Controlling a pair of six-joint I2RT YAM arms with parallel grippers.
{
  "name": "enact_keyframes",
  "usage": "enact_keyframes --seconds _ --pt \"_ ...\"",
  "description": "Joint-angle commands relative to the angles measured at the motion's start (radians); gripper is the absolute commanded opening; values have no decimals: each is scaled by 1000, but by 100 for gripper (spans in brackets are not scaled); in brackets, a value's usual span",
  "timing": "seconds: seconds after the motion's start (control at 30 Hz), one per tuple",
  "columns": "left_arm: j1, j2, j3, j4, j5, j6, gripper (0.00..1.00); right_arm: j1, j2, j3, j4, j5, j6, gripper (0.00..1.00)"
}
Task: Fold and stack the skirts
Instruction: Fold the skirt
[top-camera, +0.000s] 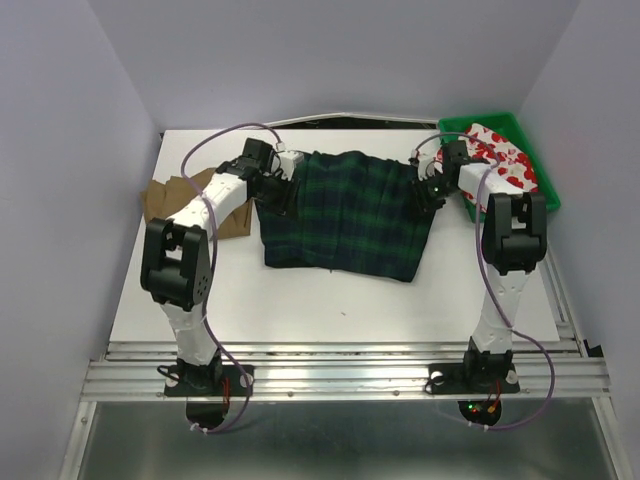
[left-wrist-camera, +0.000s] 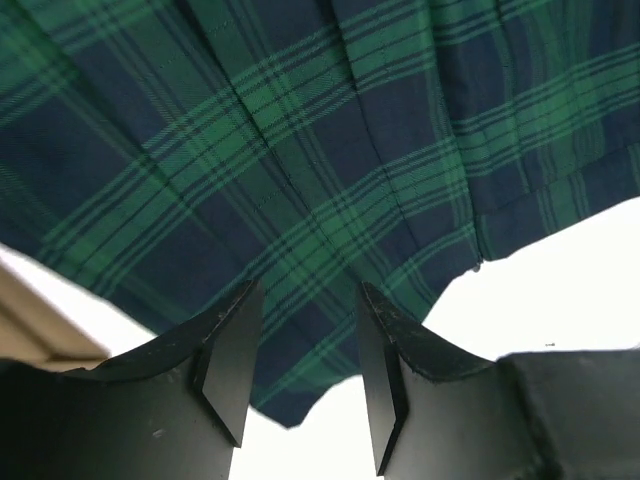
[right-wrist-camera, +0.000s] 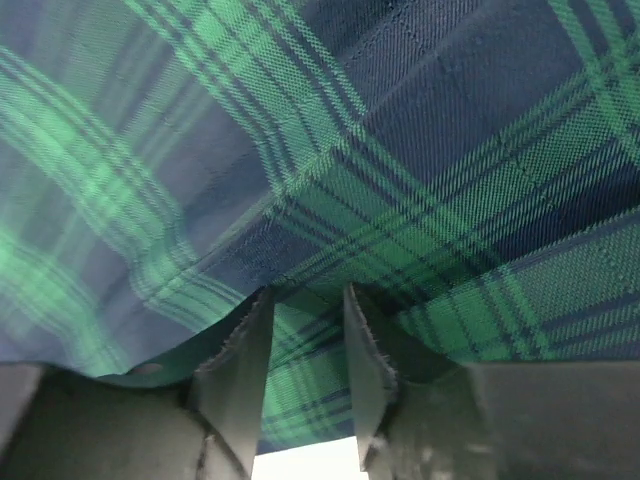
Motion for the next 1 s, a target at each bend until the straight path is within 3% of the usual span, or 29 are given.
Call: enact_keyframes --seconds 0.0,0.13,0.27,0.37,0.47,0.5,0.6,0.77,0.97 --pt "7 71 -2 40 13 -27 52 19 -39 -102 70 85 -107 36" --pt "10 149 40 31 -8 -7 53 56 -151 -294 58 120 -210 35" --pt "10 267 147 20 -34 9 53 189 -297 -562 -42 134 -311 34" --pt "10 359 253 -7 -54 26 54 293 -414 -635 -118 53 -323 34" --pt "8 508 472 -82 -60 61 54 413 -460 -590 -276 -123 -330 34" --pt "8 580 598 -142 -53 78 53 424 -462 -531 -308 -247 -315 35" --pt "16 602 695 -172 18 152 56 406 -442 -408 -333 -342 -226 36" --pt "13 377 555 -69 149 201 59 207 -370 -167 -150 -327 19 36" --pt "-35 205 364 -32 234 172 60 145 -143 63 42 -257 169 37"
